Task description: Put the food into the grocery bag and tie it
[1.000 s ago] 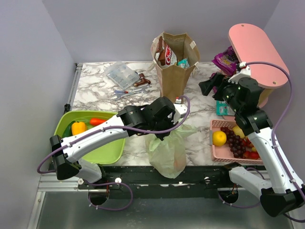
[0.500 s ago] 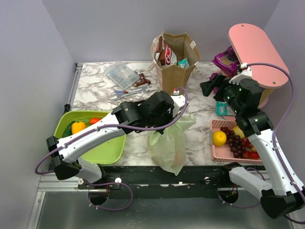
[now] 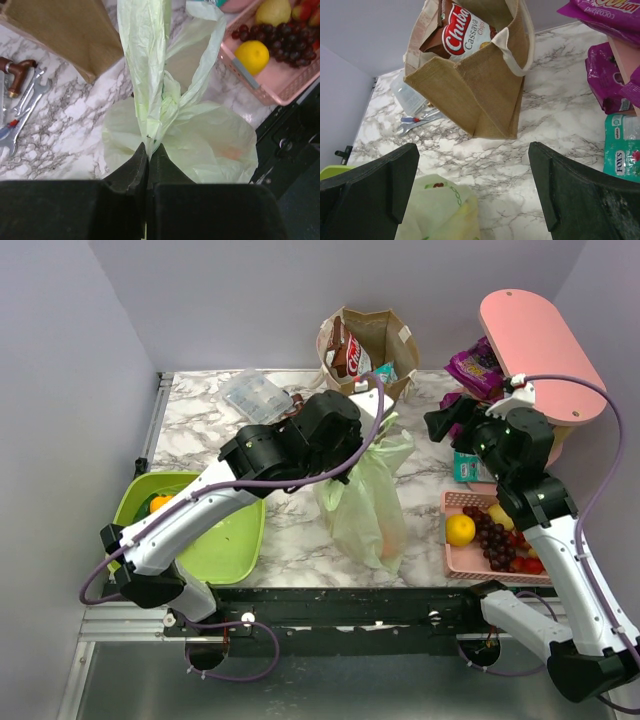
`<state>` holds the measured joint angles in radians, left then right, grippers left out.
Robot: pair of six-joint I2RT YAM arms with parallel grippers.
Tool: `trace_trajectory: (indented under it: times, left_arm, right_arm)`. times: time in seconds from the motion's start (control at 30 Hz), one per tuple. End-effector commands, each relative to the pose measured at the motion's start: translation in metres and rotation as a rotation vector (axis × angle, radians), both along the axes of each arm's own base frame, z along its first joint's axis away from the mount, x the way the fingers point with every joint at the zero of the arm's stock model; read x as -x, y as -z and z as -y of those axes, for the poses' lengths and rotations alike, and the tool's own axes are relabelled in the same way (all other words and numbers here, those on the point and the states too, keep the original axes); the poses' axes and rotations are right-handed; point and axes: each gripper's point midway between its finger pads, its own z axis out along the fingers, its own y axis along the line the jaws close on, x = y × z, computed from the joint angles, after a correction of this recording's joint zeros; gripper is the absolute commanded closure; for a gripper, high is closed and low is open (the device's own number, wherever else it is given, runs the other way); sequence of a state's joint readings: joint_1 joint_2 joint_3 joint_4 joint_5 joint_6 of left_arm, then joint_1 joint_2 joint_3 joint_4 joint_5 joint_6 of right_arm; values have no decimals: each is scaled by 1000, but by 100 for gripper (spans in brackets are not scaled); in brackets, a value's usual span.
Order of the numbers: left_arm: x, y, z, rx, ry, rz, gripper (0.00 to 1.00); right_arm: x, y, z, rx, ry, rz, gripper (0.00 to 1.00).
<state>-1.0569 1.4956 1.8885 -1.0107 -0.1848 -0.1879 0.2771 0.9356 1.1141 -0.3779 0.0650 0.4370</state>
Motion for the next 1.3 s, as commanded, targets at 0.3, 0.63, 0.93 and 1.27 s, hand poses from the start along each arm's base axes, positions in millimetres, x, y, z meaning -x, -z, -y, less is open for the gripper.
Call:
trace_trajectory:
  times: [0.3,0.63,0.93,1.27]
  left_arm:
    - [-54,-166,-17,380,-121,327,100]
    - [-91,-263,-25,625,-151,609,100]
    - [-114,-328,-19,808,-135,849,100]
    - [-162,-349,-10,1013,-223,1062,100]
  right_arm:
    - [8,-2,19,-22,109,-2,0]
    - [14,8,9,-66,66,-39,0]
    - [20,20,5,-79,45,-71,0]
    - [25,43,0,-92,20,-113,0]
